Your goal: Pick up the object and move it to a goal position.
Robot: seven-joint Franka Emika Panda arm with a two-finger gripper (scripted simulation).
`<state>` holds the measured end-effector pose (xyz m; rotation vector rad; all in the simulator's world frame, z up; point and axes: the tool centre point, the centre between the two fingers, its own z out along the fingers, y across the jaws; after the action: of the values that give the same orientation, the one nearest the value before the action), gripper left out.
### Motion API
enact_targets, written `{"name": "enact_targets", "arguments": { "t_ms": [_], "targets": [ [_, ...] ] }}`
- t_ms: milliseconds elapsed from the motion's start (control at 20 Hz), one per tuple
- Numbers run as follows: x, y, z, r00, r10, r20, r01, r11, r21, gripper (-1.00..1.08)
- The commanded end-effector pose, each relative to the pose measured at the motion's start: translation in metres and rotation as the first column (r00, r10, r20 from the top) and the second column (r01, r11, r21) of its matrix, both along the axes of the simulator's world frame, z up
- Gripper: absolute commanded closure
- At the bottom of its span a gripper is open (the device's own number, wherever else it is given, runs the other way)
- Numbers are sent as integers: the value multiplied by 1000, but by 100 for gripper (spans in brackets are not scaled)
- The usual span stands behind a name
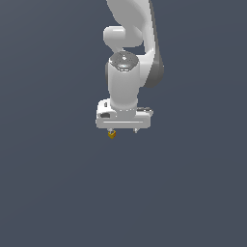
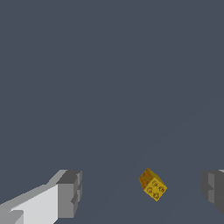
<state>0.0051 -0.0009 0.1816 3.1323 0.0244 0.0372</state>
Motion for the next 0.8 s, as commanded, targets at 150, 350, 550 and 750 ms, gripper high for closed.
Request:
{"name": "enact_targets", "arguments": {
  "t_ms": [150, 350, 550, 750],
  "targets": [
    [1, -5, 2, 1000, 0, 4, 0, 1000, -3, -92],
    [2, -24, 8, 1000, -1, 16, 1, 1000, -16, -92],
    [2, -30, 9, 1000, -3, 21, 3, 1000, -20, -92],
    [3, -29, 10, 1000, 2, 20, -1, 1000, -20, -92]
  ]
}}
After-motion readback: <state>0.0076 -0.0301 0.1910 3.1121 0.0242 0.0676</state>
